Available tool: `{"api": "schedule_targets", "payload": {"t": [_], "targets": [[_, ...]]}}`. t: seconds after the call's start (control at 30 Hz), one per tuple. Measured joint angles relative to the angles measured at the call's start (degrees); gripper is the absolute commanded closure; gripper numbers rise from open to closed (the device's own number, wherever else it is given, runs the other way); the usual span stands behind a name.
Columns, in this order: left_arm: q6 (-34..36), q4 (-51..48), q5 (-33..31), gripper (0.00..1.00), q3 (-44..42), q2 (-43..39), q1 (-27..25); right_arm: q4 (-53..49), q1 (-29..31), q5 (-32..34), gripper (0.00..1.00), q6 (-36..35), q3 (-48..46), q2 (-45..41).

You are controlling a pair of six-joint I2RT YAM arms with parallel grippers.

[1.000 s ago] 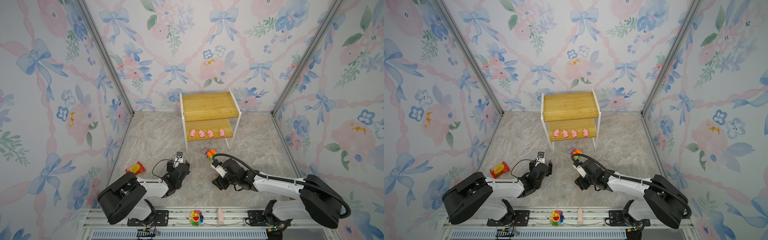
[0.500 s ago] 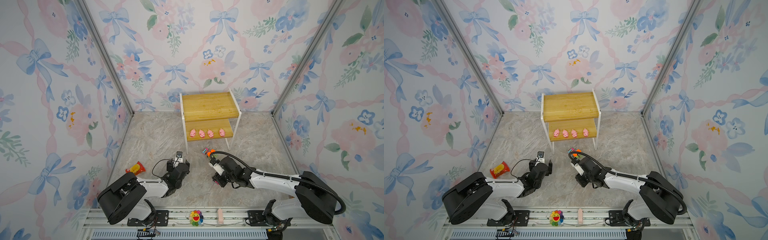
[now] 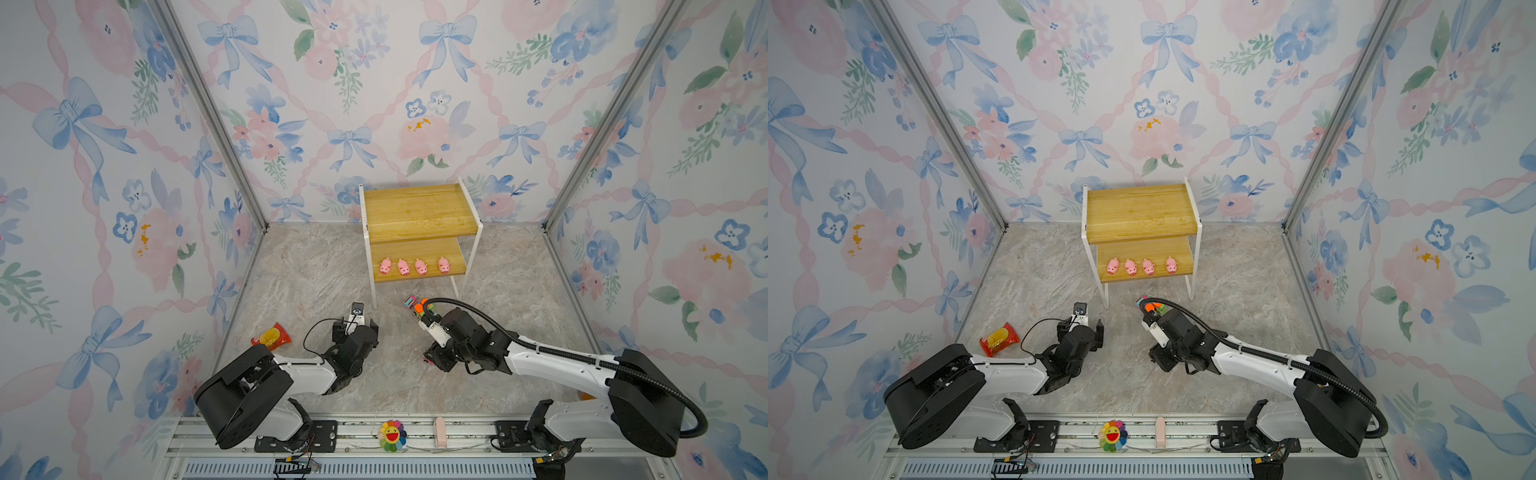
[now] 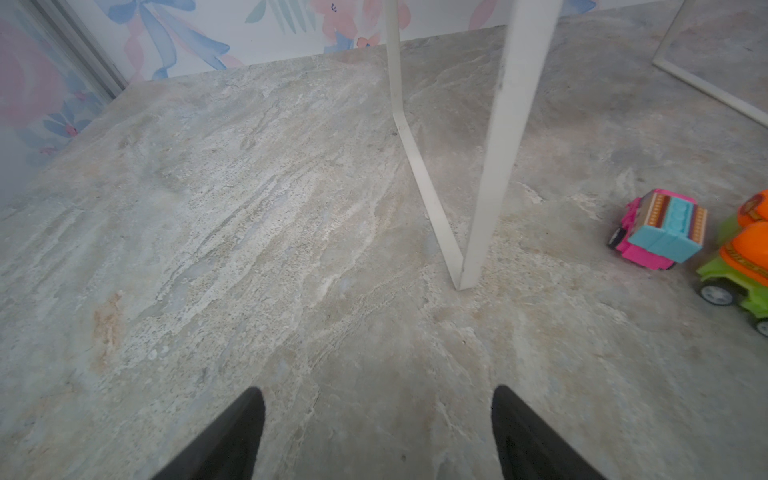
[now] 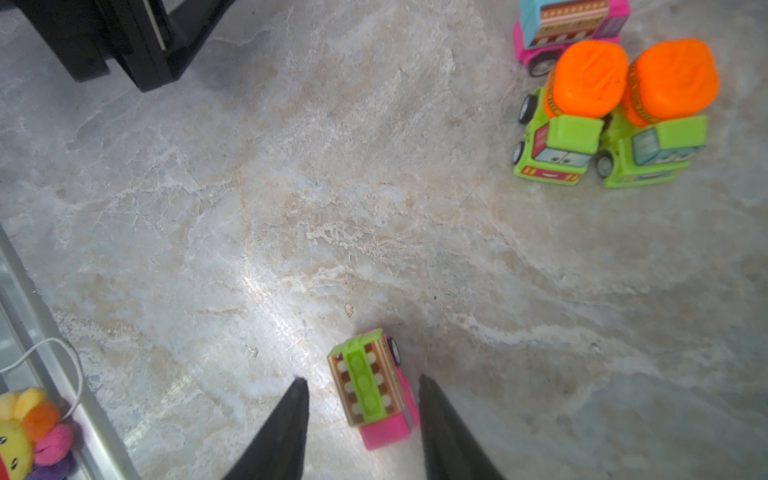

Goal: Place and organize the plastic toys onto the shelf
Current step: 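Lower the open right gripper over the green and pink toy truck, then close the right gripper on the green and pink truck and lift it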

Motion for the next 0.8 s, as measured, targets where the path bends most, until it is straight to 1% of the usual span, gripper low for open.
{"api": "schedule_targets", "payload": {"t": [0.3,0.63,0.8], "targets": [[0.0,0.02,0.0,0.13,-0.31,-0.02,0.0,-0.83,0.37,-0.07,0.51,0.02,0.0,2.93],[0.0,0.02,0.0,0.13,-0.59,-0.33,0.37,-1.51,0.7,-0.28,0.54,-0.17,0.0,3.41],[-0.02,0.15,0.0,0.13,-0.92,-0.33,0.37,-1.38,0.7,-0.28,0.56,-0.15,0.0,5.01]]}}
